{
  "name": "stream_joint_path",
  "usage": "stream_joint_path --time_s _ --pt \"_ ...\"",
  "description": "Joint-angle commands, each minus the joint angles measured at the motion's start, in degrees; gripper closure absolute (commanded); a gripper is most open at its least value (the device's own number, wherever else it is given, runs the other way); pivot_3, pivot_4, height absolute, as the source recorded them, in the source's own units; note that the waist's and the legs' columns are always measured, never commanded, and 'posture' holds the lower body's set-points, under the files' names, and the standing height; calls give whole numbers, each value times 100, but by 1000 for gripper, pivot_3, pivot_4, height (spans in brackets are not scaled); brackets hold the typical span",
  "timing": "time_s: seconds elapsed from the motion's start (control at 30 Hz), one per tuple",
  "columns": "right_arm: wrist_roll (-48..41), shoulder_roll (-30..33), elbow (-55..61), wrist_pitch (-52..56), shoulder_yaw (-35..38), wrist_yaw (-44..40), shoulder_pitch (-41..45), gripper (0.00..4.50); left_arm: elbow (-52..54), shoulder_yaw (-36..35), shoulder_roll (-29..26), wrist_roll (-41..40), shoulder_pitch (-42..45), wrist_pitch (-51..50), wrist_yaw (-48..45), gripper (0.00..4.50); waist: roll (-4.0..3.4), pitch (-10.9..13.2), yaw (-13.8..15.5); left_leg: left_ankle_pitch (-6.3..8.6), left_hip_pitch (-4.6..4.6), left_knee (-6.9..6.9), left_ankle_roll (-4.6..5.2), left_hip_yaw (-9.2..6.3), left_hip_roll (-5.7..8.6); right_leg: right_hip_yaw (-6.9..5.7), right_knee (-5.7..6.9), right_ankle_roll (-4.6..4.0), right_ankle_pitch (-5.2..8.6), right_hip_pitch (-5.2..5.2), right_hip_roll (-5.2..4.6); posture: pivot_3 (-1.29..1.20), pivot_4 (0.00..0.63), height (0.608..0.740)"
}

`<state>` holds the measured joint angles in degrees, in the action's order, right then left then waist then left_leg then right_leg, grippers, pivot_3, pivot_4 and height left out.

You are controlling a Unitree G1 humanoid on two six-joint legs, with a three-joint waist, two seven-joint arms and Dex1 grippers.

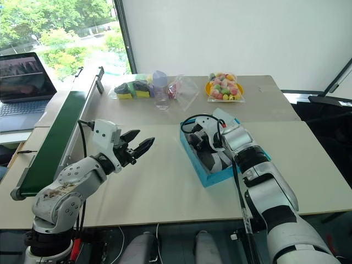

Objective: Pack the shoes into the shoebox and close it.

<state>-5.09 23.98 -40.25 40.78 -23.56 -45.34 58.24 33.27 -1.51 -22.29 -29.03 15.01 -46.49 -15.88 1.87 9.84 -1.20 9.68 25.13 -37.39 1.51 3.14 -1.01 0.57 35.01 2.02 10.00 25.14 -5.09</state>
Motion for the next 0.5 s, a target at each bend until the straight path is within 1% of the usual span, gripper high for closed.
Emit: stream_joint_path --time_s 0.03,0.1,0.13,0.23,0.33,0.4,0.5 --pt "174 180 575 123 132 -100 -103 1032 124 124 -13 77 110 134 -89 1369 0 0 6 -1 0 0 -1 0 0 1 0 0 -1 1 -1 0 150 740" --pt "97 243 1018 475 331 -70 -135 410 16 190 -2 97 183 195 -158 1369 0 0 19 -2 1 0 -3 0 -1 1 1 -1 -2 4 -5 0 150 740" --pt "-58 267 1323 854 502 -107 -130 34 -52 223 11 108 232 228 -200 1369 0 0 21 -2 3 1 -3 1 -1 1 1 -1 -2 6 -7 0 150 740" --pt "-503 372 2278 2045 1228 -20 16 34 -317 370 49 164 454 335 -376 1369 -1 1 32 -3 9 2 -3 1 -4 1 2 0 -3 14 -7 0 150 740" --pt "-751 532 2992 2881 1758 157 118 34 -589 479 73 213 664 470 -559 1369 -1 1 37 -6 17 8 0 1 -4 4 1 -5 -2 25 0 0 150 740" --pt "-888 582 3316 3267 1974 280 122 34 -727 515 88 247 752 548 -650 1369 -1 0 49 -23 17 19 29 6 -2 2 -2 -8 2 27 -1 0 150 740" --pt "-1057 682 3804 3715 2290 453 89 34 -998 624 124 300 940 701 -835 1369 0 0 54 -26 17 31 34 8 0 0 -7 -21 9 26 -6 0 150 740"
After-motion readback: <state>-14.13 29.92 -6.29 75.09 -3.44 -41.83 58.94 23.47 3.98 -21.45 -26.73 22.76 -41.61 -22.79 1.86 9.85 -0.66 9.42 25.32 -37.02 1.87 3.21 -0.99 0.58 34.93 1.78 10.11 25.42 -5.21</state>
